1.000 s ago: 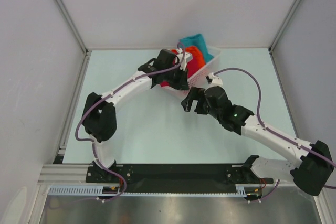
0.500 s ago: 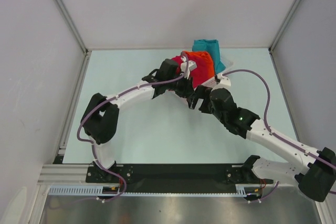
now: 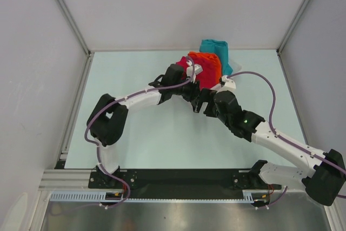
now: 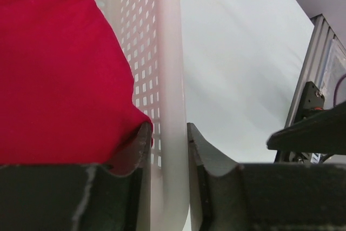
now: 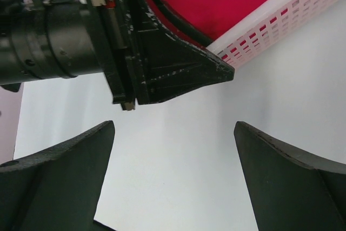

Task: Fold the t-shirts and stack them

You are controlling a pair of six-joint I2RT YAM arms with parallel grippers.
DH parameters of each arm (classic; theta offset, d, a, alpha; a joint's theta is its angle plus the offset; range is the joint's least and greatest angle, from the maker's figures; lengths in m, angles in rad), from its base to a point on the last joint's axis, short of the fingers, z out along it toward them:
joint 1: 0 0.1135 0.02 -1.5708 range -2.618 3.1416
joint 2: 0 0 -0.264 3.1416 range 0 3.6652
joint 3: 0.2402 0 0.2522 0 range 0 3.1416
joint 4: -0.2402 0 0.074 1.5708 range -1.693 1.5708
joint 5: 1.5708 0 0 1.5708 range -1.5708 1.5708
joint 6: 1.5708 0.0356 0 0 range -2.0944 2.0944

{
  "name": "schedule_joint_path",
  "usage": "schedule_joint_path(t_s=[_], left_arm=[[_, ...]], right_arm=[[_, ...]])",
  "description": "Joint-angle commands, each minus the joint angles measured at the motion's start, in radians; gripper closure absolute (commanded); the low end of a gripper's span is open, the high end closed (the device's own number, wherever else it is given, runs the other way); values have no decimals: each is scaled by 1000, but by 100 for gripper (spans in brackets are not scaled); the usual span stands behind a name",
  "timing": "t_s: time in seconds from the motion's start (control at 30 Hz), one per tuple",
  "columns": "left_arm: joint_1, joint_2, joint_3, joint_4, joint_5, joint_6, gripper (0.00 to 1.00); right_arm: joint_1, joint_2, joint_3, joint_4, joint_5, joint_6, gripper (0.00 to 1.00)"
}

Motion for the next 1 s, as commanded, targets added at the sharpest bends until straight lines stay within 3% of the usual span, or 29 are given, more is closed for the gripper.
schedule_joint_path(t_s=[0.0, 0.2, 0.23, 0.27, 0.33, 0.4, 0.43, 0.67, 0.97], left_arm=[[22, 104, -61, -76, 78, -136, 70], [22, 89, -55, -80, 67, -135, 50], [22, 88, -52, -86, 64, -132, 39], [22, 85, -51, -90, 61, -132, 38], [22, 78, -51, -96, 50, -127, 16], [22, 56, -55, -102, 33, -124, 10], [22, 46, -58, -103, 26, -122, 1], [29, -63, -8, -172, -76, -81, 0], [94, -110, 110, -257, -97, -53, 0]], right_arm=[[-4, -11, 4, 40, 20, -8, 0], [-4, 4, 8, 44, -4, -6, 0], [-4, 7, 8, 44, -7, -6, 0], [-6, 7, 10, 44, -9, -6, 0], [-4, 9, 10, 44, -10, -6, 0], [-6, 8, 12, 41, -9, -8, 0], [-4, 6, 13, 40, -10, -8, 0], [-4, 11, 13, 37, -15, -8, 0], [-4, 3, 22, 24, 0, -13, 0]])
